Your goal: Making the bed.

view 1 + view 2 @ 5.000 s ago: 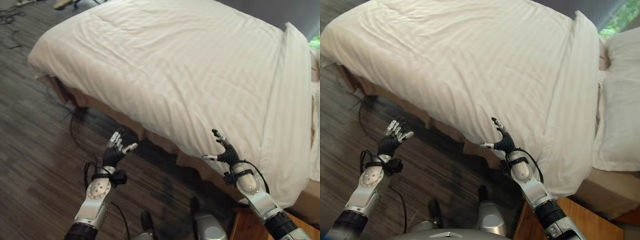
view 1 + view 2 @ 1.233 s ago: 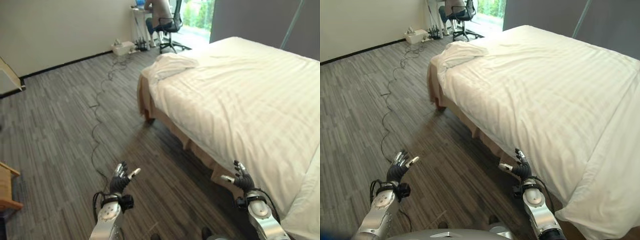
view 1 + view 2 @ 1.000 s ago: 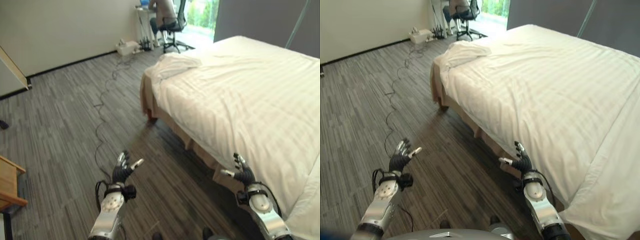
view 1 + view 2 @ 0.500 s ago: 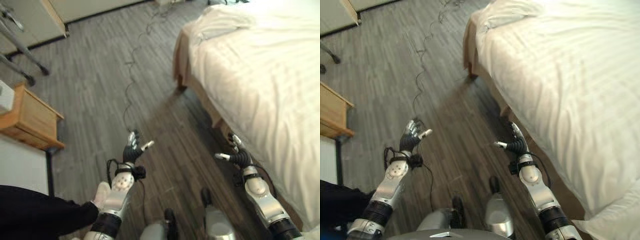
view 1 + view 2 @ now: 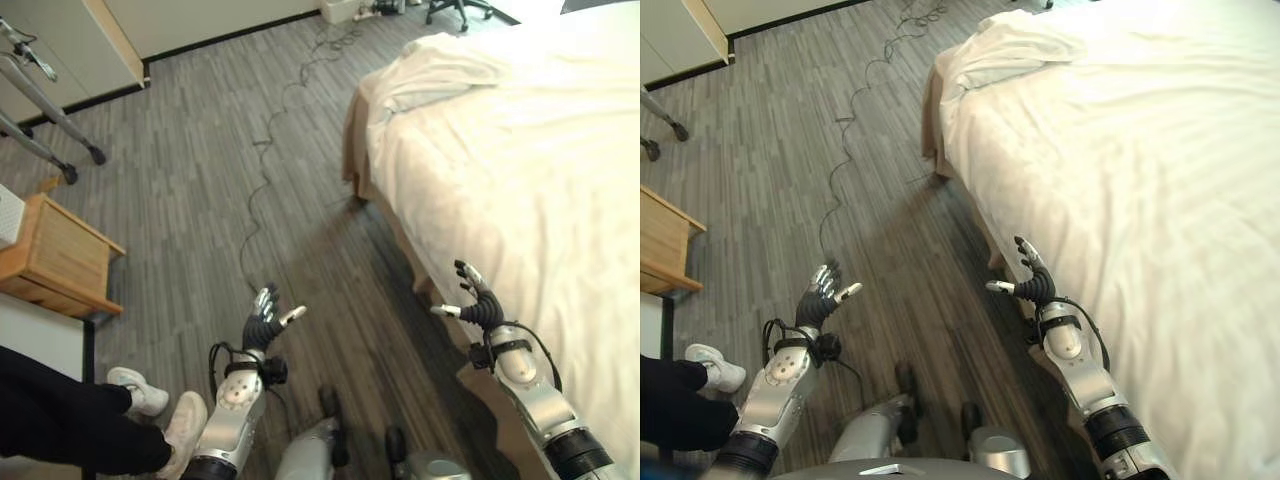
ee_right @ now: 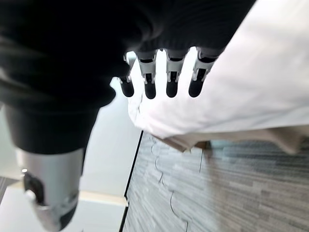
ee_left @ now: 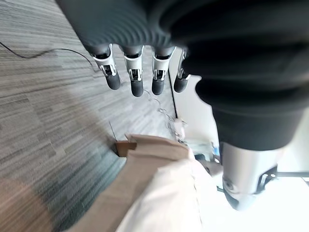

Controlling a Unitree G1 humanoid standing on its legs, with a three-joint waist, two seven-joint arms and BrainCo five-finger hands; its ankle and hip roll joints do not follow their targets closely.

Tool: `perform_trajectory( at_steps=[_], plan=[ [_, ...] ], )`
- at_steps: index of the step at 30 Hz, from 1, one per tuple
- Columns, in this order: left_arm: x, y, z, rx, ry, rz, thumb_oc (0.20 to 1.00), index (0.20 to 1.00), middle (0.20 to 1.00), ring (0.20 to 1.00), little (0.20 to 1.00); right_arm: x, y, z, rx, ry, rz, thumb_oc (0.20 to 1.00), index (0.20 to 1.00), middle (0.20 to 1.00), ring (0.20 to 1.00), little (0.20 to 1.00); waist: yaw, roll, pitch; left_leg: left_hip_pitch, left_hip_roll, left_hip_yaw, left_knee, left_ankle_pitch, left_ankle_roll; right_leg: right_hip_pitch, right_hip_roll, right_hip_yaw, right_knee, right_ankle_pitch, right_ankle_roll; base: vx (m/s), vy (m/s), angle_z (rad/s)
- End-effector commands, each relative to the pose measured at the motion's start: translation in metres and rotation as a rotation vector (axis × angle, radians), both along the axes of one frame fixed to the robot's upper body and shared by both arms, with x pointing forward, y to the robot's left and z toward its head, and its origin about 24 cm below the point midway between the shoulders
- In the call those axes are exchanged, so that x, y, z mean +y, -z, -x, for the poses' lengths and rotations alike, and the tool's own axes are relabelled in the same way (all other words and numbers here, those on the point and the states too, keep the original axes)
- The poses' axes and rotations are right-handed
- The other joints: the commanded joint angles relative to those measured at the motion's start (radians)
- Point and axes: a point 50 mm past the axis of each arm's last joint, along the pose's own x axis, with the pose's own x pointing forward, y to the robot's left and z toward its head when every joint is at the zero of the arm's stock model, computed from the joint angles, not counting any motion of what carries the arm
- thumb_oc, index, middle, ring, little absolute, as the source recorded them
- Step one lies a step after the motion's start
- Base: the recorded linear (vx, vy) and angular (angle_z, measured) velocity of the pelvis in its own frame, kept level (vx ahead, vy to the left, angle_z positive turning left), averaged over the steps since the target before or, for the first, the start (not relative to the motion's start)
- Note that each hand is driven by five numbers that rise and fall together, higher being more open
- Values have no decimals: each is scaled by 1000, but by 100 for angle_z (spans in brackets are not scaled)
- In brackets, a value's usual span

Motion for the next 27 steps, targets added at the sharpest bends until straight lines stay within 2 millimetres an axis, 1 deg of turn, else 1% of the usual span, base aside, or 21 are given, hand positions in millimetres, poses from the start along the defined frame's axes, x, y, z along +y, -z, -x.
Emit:
perform_trajectory(
  at_steps=[1,2,3,5,6,7,8,9,10,12,14,16,17,18,20,21,22,24,25,26,27],
  plan=[
    [-2,-22,-7,-117,45,-44,1000,1000,1000,1000,1000,17,-25,-2,-136,-55,-29,1000,1000,1000,1000,1000,-12,-11,-69,118,-14,-50,44,-17,12,-1,-83,11,93,-138,83,480,96,-23],
    [-5,-23,-10,-115,64,-61,1000,1000,1000,1000,1000,27,-24,-2,-136,-86,-41,1000,1000,1000,1000,1000,-15,-21,-82,172,-25,-43,28,-41,30,-24,-87,-8,231,-149,107,415,84,-21],
    [-6,-25,-13,-121,71,-76,1000,1000,1000,1000,1000,34,-25,-3,-145,-108,-43,1000,1000,1000,1000,1000,-19,-24,-79,201,-32,-46,25,-61,44,-66,-95,-16,354,-122,133,311,78,-9],
    [-7,-33,-21,-147,79,-110,1000,1000,1000,1000,1000,45,-30,-6,-164,-140,-44,1000,1000,1000,1000,1000,-40,-26,-48,248,-38,-65,19,-77,66,-208,-108,-10,613,-5,183,136,29,10],
    [-8,-36,-25,-160,81,-122,1000,1000,1000,1000,1000,49,-32,-7,-173,-156,-51,1000,1000,1000,1000,1000,-53,-14,-37,264,-24,-74,13,-80,68,-262,-91,5,695,27,183,148,3,39],
    [-9,-38,-28,-173,83,-124,1000,1000,1000,1000,1000,53,-32,-9,-173,-162,-59,1000,1000,1000,1000,1000,-60,-7,-29,278,-17,-81,13,-89,70,-308,-89,10,746,15,178,110,-4,62],
    [-9,-39,-28,-174,82,-124,1000,1000,1000,1000,1000,53,-32,-9,-174,-162,-59,1000,1000,1000,1000,1000,-61,-10,-29,277,-22,-80,13,-90,70,-313,-93,11,757,9,178,215,-22,97],
    [-13,-46,-34,-207,103,-127,1000,1000,1000,1000,1000,57,-36,-12,-190,-158,-70,1000,1000,1000,1000,1000,-65,-3,-20,295,-10,-73,13,-103,67,-357,-136,-16,735,-15,157,236,-47,111],
    [-16,-49,-35,-217,115,-122,1000,1000,1000,1000,1000,59,-39,-13,-200,-161,-75,1000,1000,1000,1000,1000,-70,-2,-16,301,-6,-75,13,-107,60,-374,-154,-34,683,-35,143,328,-85,118],
    [-18,-52,-36,-232,127,-111,1000,1000,1000,1000,1000,59,-41,-13,-205,-170,-82,1000,1000,1000,1000,1000,-85,0,-22,312,-2,-90,13,-118,46,-364,-159,-50,545,-68,128,275,-119,78],
    [-19,-52,-36,-234,136,-110,1000,1000,1000,1000,1000,57,-40,-13,-198,-165,-85,1000,1000,1000,1000,1000,-95,-9,-33,324,-6,-110,13,-136,34,-356,-145,-18,349,-51,131,281,-175,61],
    [-18,-51,-35,-228,136,-108,1000,1000,1000,1000,1000,56,-37,-12,-184,-160,-85,1000,1000,1000,1000,1000,-104,-12,-39,344,-5,-131,13,-158,24,-351,-140,25,206,2,145,260,-158,25],
    [-18,-51,-35,-228,136,-108,1000,1000,1000,1000,1000,56,-37,-12,-184,-160,-85,1000,1000,1000,1000,1000,-104,-11,-38,345,-5,-131,13,-158,24,-349,-139,24,204,3,145,318,-189,17],
    [-16,-50,-36,-225,129,-113,1000,1000,1000,1000,1000,56,-36,-12,-180,-160,-81,1000,1000,1000,1000,1000,-107,-12,-42,372,-2,-140,13,-179,11,-379,-147,29,147,42,159,302,-194,27],
    [-15,-50,-36,-224,125,-117,1000,1000,1000,1000,1000,57,-35,-13,-179,-161,-76,1000,1000,1000,1000,1000,-110,-12,-40,390,4,-141,13,-191,5,-385,-150,10,126,56,163,310,-209,21],
    [-13,-48,-35,-216,119,-122,1000,1000,1000,1000,1000,55,-34,-12,-175,-153,-70,1000,1000,1000,1000,1000,-110,-21,-49,423,7,-145,13,-212,-6,-375,-164,-10,100,66,163,427,-336,4],
    [-14,-45,-33,-208,107,-112,1000,1000,1000,1000,1000,55,-31,-11,-162,-157,-67,1000,1000,1000,1000,1000,-112,-20,-60,445,27,-155,26,-218,-20,-349,-157,1,102,74,152,554,-428,-1],
    [-11,-41,-29,-195,92,-99,1000,1000,1000,1000,1000,52,-30,-11,-159,-163,-54,1000,1000,1000,1000,1000,-116,-13,-70,459,49,-158,72,-227,-31,-332,-140,4,119,61,134,392,-293,-8],
    [-9,-40,-27,-190,91,-94,1000,1000,1000,1000,1000,52,-31,-10,-162,-172,-55,1000,1000,1000,1000,1000,-115,-7,-73,452,63,-159,116,-210,-40,-314,-127,4,117,50,120,308,-254,-29],
    [-6,-40,-25,-186,81,-98,1000,1000,1000,1000,1000,53,-31,-9,-161,-183,-50,1000,1000,1000,1000,1000,-113,-3,-73,428,90,-172,202,-168,-58,-285,-101,7,106,37,96,309,-314,-41],
    [-3,-39,-24,-183,71,-98,1000,1000,1000,1000,1000,53,-32,-10,-162,-190,-52,1000,1000,1000,1000,1000,-109,-12,-70,390,119,-185,312,-117,-67,-259,-83,11,102,26,76,336,-388,-48]
  ],
)
